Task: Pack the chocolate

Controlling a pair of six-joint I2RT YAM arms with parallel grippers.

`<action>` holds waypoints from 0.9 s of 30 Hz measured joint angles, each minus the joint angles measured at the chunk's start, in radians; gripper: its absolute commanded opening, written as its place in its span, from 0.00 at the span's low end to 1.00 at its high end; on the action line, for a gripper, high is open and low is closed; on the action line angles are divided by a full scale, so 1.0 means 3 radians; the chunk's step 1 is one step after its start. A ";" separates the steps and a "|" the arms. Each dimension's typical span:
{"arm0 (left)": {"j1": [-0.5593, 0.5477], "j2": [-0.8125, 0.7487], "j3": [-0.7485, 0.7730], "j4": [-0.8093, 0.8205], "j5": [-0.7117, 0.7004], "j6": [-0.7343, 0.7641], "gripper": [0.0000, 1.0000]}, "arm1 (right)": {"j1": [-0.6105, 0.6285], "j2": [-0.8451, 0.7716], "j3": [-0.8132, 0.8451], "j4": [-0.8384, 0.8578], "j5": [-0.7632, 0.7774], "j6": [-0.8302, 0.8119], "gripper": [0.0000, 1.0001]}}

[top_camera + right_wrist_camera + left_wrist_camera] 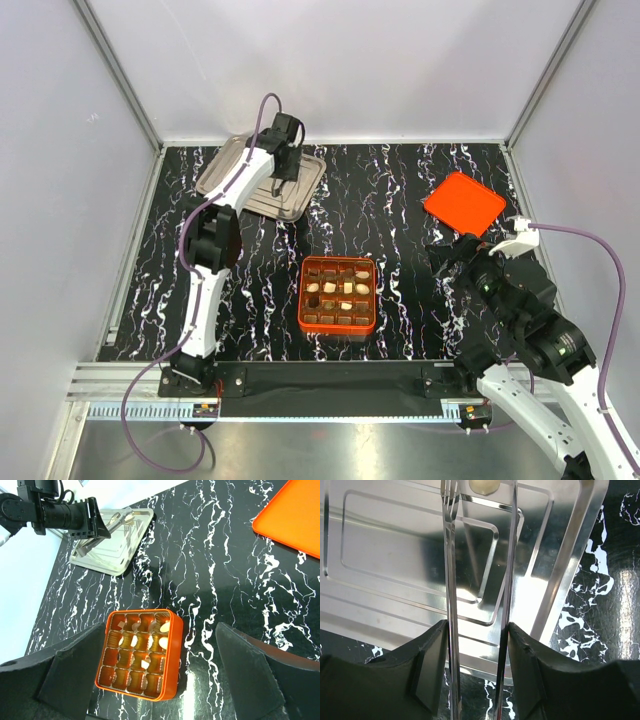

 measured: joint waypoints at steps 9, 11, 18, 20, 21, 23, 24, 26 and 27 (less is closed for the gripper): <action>0.0031 0.0004 0.0000 0.0036 0.0043 0.0013 0.47 | 0.0000 0.0008 -0.0018 0.0031 0.0005 -0.0001 1.00; 0.0031 0.0004 0.0000 0.0036 0.0071 0.0022 0.46 | 0.0000 0.0009 -0.0020 0.0033 0.0006 -0.0001 1.00; 0.0029 -0.0004 -0.0076 0.0011 0.0099 0.0042 0.44 | 0.0000 0.0008 -0.0022 0.0043 0.0006 -0.0001 1.00; 0.0029 -0.0005 -0.0155 0.0001 0.0088 0.0051 0.44 | 0.0000 0.0008 -0.0022 0.0043 0.0006 -0.0001 1.00; 0.0029 -0.0005 -0.0193 -0.0025 0.0075 0.0056 0.44 | 0.0000 0.0008 -0.0022 0.0043 0.0006 -0.0001 1.00; 0.0027 -0.0005 -0.0229 -0.0100 0.0013 0.0081 0.44 | 0.0000 0.0008 -0.0022 0.0042 0.0005 -0.0001 1.00; 0.0025 -0.0005 -0.0230 -0.0122 -0.0019 0.0093 0.44 | 0.0000 0.0006 -0.0022 0.0042 0.0005 -0.0001 1.00; 0.0019 -0.0005 -0.0230 -0.0120 -0.0081 0.0122 0.44 | 0.0000 0.0000 -0.0022 0.0041 0.0004 -0.0001 1.00; 0.0017 -0.0005 -0.0230 -0.0120 -0.0106 0.0142 0.44 | 0.0000 -0.0006 -0.0022 0.0041 0.0004 0.0000 1.00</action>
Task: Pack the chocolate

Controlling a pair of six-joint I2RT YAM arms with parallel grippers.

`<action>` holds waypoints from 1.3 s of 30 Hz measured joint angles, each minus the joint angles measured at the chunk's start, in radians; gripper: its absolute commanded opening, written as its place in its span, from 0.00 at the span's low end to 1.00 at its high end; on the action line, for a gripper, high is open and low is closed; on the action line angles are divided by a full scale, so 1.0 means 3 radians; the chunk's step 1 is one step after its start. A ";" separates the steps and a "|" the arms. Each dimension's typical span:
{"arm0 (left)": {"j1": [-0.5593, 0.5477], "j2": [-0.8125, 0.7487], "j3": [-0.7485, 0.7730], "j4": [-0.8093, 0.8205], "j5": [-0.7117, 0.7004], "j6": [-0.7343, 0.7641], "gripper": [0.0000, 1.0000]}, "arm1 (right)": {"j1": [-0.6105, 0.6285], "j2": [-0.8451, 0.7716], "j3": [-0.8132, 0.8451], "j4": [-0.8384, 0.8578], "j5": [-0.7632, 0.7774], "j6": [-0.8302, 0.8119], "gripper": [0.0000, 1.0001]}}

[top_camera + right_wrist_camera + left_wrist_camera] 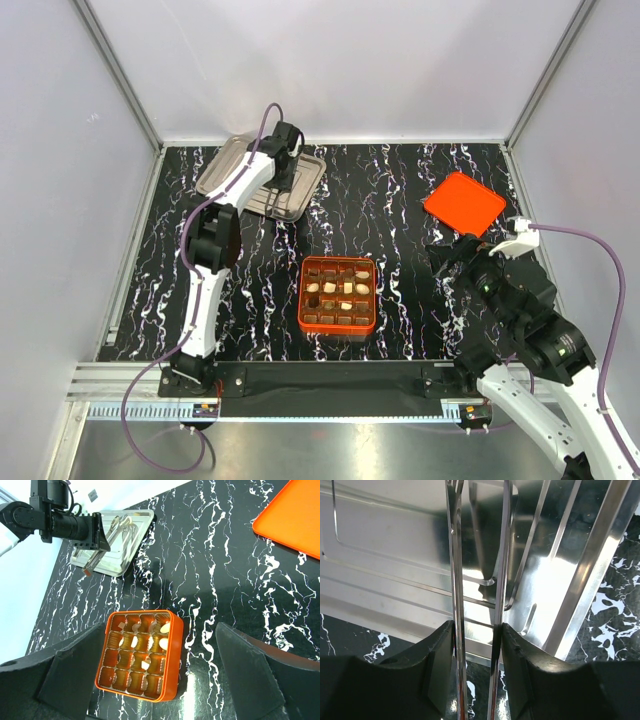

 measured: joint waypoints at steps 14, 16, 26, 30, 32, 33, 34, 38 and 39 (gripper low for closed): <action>-0.0013 0.0000 0.0010 -0.0015 -0.0055 0.0085 0.48 | 0.0000 -0.0043 0.0001 -0.0023 0.0003 0.0000 1.00; -0.0014 0.0000 0.0029 -0.0029 -0.0065 0.0102 0.48 | 0.0000 -0.0043 0.0001 -0.0023 0.0001 0.0000 1.00; -0.0014 0.0028 0.0172 -0.0047 -0.0107 0.0151 0.48 | 0.0000 -0.0050 0.0000 -0.0023 0.0005 -0.0001 1.00; -0.0014 0.0097 0.0179 -0.0043 -0.0111 0.0174 0.48 | 0.0000 -0.0051 0.0001 -0.0023 0.0006 -0.0001 1.00; -0.0014 0.0144 0.0179 -0.0043 -0.0112 0.0179 0.48 | 0.0000 -0.0051 0.0001 -0.0023 0.0008 -0.0001 1.00; -0.0014 0.0161 0.0179 -0.0043 -0.0111 0.0183 0.48 | 0.0000 -0.0051 0.0000 -0.0023 0.0008 -0.0001 1.00; -0.0014 0.0183 0.0179 -0.0043 -0.0112 0.0187 0.48 | 0.0000 -0.0051 0.0000 -0.0023 0.0008 -0.0003 1.00; -0.0014 0.0230 0.0179 -0.0045 -0.0111 0.0188 0.47 | 0.0000 -0.0052 0.0000 -0.0023 0.0011 -0.0003 1.00; -0.0014 0.0233 0.0179 -0.0045 -0.0112 0.0188 0.47 | 0.0000 -0.0052 0.0000 -0.0023 0.0015 -0.0003 1.00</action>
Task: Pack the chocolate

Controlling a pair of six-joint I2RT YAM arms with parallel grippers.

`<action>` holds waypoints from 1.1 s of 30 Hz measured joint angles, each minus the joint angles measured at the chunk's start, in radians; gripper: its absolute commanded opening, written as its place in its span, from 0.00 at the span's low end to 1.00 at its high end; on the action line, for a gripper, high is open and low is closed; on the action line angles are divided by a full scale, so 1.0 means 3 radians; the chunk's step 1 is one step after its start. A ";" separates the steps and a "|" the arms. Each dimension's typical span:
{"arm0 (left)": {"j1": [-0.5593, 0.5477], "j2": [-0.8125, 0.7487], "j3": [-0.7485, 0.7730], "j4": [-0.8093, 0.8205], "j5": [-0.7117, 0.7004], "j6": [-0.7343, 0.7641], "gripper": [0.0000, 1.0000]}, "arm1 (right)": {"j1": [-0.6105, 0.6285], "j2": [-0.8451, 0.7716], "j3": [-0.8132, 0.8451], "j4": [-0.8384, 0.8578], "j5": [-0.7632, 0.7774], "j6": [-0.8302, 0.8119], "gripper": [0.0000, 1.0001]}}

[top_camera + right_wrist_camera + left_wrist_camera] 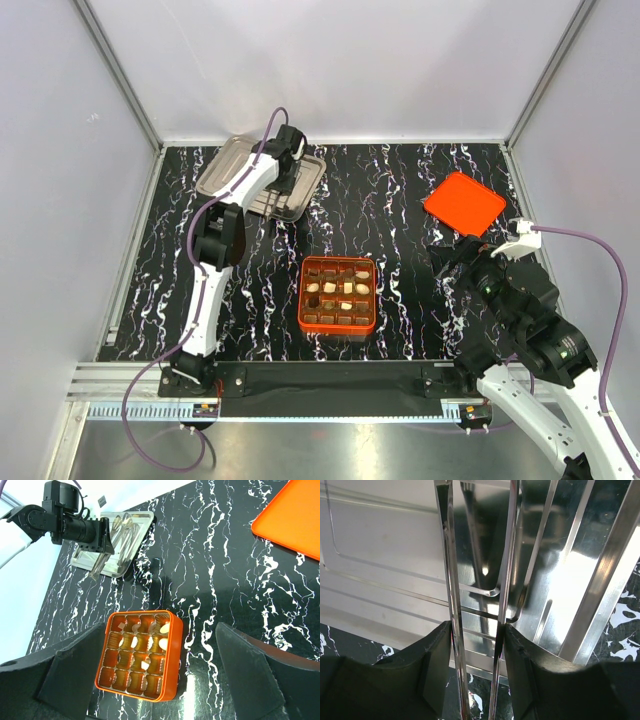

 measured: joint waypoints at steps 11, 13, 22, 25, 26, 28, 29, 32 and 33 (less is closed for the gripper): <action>0.0000 0.0000 -0.0003 -0.0003 0.0000 0.0000 0.41 | 0.0000 -0.0013 -0.0023 0.0001 0.0015 -0.0011 1.00; 0.0000 -0.0005 -0.0004 -0.0005 0.0000 0.0000 0.40 | 0.0000 -0.0020 -0.0033 0.0003 0.0014 -0.0011 1.00; -0.0023 -0.0214 -0.0055 -0.0112 -0.0013 0.0000 0.39 | 0.0000 -0.0092 -0.0057 -0.0001 0.0014 -0.0008 1.00; -0.0042 -0.0320 -0.0062 -0.0141 -0.0037 -0.0001 0.39 | 0.0000 -0.0106 -0.0057 -0.0001 0.0014 -0.0008 1.00; -0.0050 -0.0355 -0.0076 -0.0144 -0.0046 -0.0001 0.39 | 0.0000 -0.0106 -0.0058 -0.0001 0.0014 -0.0008 1.00; -0.0078 -0.0460 -0.0149 -0.0173 -0.0056 -0.0003 0.39 | 0.0000 -0.0106 -0.0060 -0.0001 0.0014 -0.0008 1.00; -0.0092 -0.0509 -0.0181 -0.0206 -0.0058 -0.0004 0.39 | 0.0000 -0.0106 -0.0060 -0.0001 0.0014 -0.0008 1.00; -0.0125 -0.0637 -0.0281 -0.0275 -0.0055 -0.0019 0.39 | 0.0000 -0.0106 -0.0070 0.0000 0.0013 -0.0008 1.00; -0.0136 -0.0685 -0.0333 -0.0287 -0.0053 -0.0022 0.39 | 0.0000 -0.0106 -0.0076 -0.0001 0.0011 -0.0008 1.00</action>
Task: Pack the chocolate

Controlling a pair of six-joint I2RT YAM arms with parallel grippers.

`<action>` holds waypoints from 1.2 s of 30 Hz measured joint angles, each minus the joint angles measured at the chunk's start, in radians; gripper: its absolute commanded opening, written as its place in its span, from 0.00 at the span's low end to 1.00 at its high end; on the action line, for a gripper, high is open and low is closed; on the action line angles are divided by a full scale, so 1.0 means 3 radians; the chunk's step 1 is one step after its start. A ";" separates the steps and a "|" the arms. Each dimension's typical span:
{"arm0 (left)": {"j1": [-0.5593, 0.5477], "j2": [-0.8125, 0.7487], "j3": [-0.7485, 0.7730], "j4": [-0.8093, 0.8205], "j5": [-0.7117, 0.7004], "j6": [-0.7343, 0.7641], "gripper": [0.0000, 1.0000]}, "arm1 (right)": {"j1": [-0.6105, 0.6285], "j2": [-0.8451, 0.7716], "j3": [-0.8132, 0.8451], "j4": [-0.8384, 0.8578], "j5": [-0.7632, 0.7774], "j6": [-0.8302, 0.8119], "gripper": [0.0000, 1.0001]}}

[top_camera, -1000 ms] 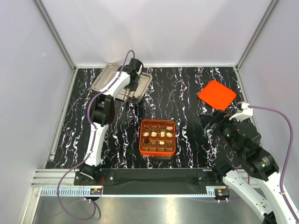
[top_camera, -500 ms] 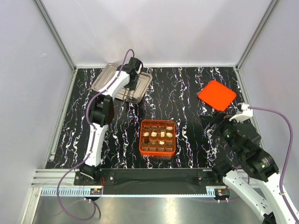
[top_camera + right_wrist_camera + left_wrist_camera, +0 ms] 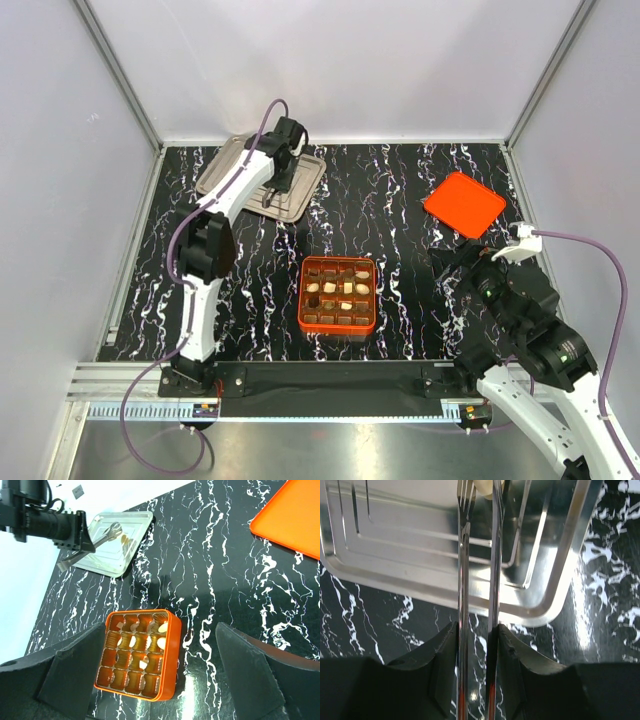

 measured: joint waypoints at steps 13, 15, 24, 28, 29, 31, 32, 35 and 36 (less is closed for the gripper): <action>-0.0131 -0.0632 -0.0505 -0.0308 -0.0055 -0.0151 0.39 | 0.0000 -0.0004 -0.0045 0.0000 -0.0029 0.0051 1.00; -0.0160 -0.0755 -0.0556 -0.0365 -0.0056 -0.0177 0.39 | 0.0000 -0.0014 -0.0045 -0.0001 -0.0028 0.0052 1.00; -0.0437 -0.1403 -0.0828 -0.0518 -0.0046 -0.0262 0.40 | 0.0000 -0.0056 -0.0045 -0.0045 -0.0023 0.0051 1.00; -0.0493 -0.1589 -0.0997 -0.0523 -0.0079 -0.0296 0.42 | 0.0000 -0.0089 -0.0045 -0.0056 -0.0024 0.0064 1.00; -0.0492 -0.1605 -0.1053 -0.0505 -0.0108 -0.0303 0.42 | 0.0000 -0.0098 -0.0046 -0.0056 -0.0024 0.0070 1.00; -0.0483 -0.1592 -0.1147 -0.0482 -0.0173 -0.0314 0.42 | 0.0000 -0.0111 -0.0045 -0.0057 -0.0027 0.0078 1.00; -0.0478 -0.1565 -0.1176 -0.0481 -0.0200 -0.0317 0.42 | 0.0000 -0.0114 -0.0045 -0.0057 -0.0027 0.0081 1.00; -0.0467 -0.1415 -0.1198 -0.0426 -0.0266 -0.0319 0.42 | 0.0000 -0.0126 -0.0045 -0.0076 -0.0025 0.0084 1.00; -0.0464 -0.1335 -0.1198 -0.0387 -0.0286 -0.0320 0.42 | 0.0000 -0.0132 -0.0043 -0.0089 -0.0024 0.0084 1.00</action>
